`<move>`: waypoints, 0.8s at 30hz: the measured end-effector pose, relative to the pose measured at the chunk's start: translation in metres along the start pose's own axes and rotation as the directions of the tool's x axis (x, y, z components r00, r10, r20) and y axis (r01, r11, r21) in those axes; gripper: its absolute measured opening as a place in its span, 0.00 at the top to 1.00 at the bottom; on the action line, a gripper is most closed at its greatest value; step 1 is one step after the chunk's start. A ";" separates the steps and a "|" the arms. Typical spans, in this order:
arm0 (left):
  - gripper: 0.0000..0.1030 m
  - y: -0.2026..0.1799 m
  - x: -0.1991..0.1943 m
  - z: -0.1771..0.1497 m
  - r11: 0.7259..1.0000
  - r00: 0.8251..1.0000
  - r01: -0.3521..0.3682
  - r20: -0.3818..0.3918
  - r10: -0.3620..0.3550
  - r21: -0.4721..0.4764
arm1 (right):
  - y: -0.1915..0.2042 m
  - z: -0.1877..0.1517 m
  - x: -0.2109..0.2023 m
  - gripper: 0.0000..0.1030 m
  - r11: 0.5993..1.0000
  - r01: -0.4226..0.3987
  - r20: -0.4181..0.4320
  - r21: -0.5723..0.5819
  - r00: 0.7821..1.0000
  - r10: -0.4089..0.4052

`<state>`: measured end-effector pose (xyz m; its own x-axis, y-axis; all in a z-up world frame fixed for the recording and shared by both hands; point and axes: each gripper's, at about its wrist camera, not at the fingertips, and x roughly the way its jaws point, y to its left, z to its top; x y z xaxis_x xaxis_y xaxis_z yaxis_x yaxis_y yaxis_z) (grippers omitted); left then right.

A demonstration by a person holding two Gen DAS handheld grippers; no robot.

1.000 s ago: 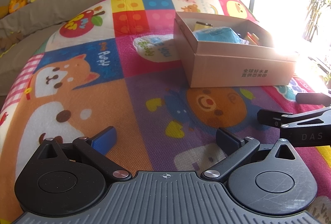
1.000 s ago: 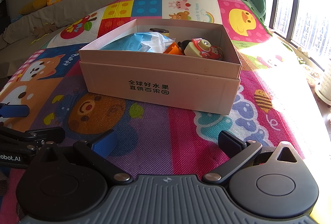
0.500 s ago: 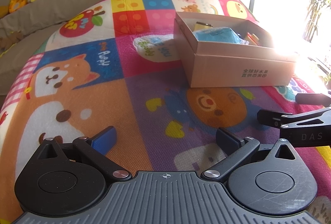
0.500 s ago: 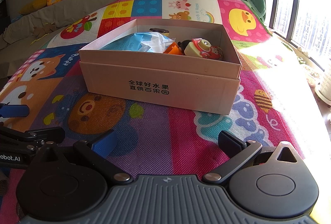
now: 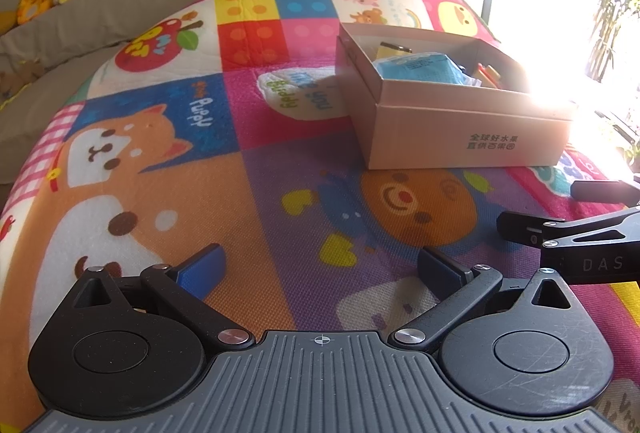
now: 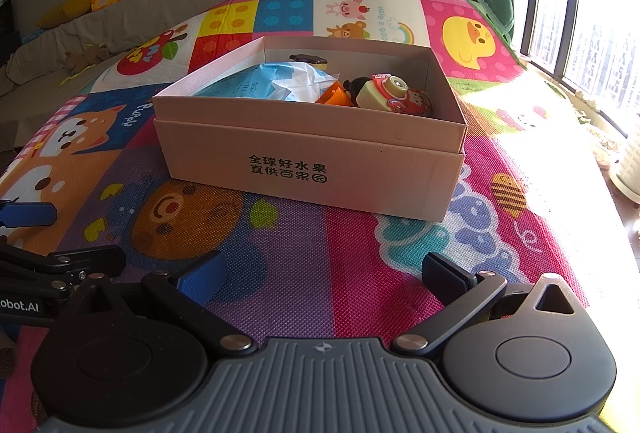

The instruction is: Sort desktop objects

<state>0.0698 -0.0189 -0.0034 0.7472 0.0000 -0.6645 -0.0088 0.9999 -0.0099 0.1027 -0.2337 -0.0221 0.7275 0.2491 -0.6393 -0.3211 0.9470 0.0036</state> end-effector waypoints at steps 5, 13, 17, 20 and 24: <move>0.00 0.000 0.000 0.000 1.000 1.000 -0.001 0.001 0.001 0.001 | 0.000 0.000 0.000 0.00 1.000 0.000 0.000 0.000 1.000 0.000; 0.00 0.000 0.000 0.000 1.000 1.000 0.002 0.000 -0.002 -0.001 | 0.000 0.000 -0.001 0.00 1.000 0.001 0.000 0.000 1.000 -0.001; 0.00 -0.001 -0.001 -0.001 1.000 1.000 0.000 0.000 0.000 0.000 | 0.000 0.000 0.000 0.00 1.000 0.000 0.000 0.000 1.000 0.000; 0.00 -0.001 0.000 -0.001 1.000 1.000 0.000 0.000 0.000 0.000 | 0.000 0.000 0.000 0.00 1.000 0.000 0.000 0.001 1.000 0.000; 0.00 0.000 0.000 -0.001 1.000 1.000 -0.001 0.000 0.001 0.001 | 0.000 0.000 0.000 0.00 1.000 0.000 0.000 0.000 1.000 0.000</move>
<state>0.0693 -0.0193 -0.0037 0.7471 0.0012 -0.6647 -0.0089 0.9999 -0.0081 0.1025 -0.2340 -0.0218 0.7275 0.2493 -0.6392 -0.3209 0.9471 0.0041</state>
